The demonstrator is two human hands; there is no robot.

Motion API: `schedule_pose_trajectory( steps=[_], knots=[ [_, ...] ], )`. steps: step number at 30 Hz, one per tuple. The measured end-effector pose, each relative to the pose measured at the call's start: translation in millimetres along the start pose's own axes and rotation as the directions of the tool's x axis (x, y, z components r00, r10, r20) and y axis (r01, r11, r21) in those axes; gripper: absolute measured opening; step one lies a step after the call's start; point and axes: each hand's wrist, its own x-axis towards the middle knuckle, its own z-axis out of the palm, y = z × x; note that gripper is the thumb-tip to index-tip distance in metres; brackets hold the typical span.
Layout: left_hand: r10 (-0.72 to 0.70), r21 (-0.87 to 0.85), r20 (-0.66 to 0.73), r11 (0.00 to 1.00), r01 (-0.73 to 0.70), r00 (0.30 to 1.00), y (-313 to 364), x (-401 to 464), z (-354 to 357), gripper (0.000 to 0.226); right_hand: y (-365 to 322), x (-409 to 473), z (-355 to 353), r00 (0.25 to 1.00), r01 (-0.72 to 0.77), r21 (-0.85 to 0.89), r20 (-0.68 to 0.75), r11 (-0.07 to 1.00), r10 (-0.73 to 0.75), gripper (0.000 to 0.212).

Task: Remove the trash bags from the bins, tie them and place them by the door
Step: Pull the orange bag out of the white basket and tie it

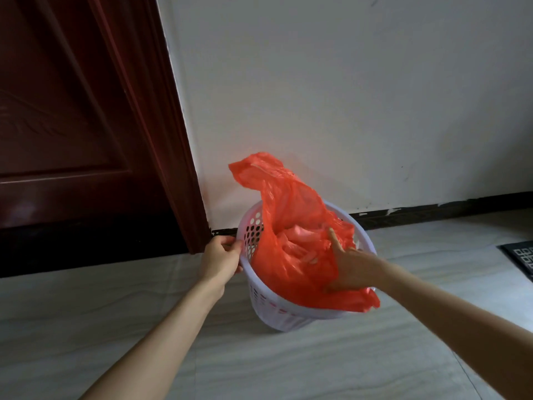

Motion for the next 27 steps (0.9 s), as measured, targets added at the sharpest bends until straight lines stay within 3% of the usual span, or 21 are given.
schedule_pose_trajectory(
  steps=[3,5,8,11,15,20,24,27],
  knots=[
    [0.009,-0.01,0.094,1.0,-0.008,0.996,0.5,-6.5,0.1,0.023,-3.0,8.4,10.4,0.965,-0.011,0.12,-0.257,0.993,0.041,0.059],
    [0.027,0.013,0.195,0.999,-0.03,0.98,-0.5,-10.7,-1.3,0.03,-7.7,13.3,6.1,0.943,0.034,0.254,-0.328,0.967,0.053,0.036],
    [0.074,0.065,0.244,0.994,-0.092,0.967,-5.9,-14.2,-1.1,0.042,-15.9,19.3,-6.4,0.957,0.038,0.406,-0.279,0.913,0.084,0.03],
    [0.133,0.152,0.157,0.976,-0.157,0.979,-9.2,-12.7,0.2,0.038,-24.3,22.8,-18.0,0.974,0.045,0.523,-0.213,0.851,0.08,0.024],
    [0.169,0.267,0.016,0.949,-0.167,0.985,-12.3,-7.9,-0.2,0.051,-34.7,25.2,-23.8,0.985,0.048,0.644,-0.159,0.764,0.072,0.033],
    [0.209,0.364,-0.087,0.917,-0.164,0.974,-13.7,-4.3,-5.0,0.048,-48.5,24.1,-26.3,0.965,0.131,0.578,-0.261,0.806,0.03,0.034],
    [0.259,0.489,-0.076,0.851,-0.19,0.963,-15.2,-7.9,-5.8,0.049,-36.5,32.5,-33.5,0.903,0.19,0.779,-0.378,0.598,0.206,0.036],
    [0.276,0.501,-0.073,0.841,-0.204,0.959,-15.0,-8.9,-11.6,0.044,-25.6,36.6,-50.5,0.912,0.224,0.754,-0.386,0.617,0.141,0.03]
  ],
)
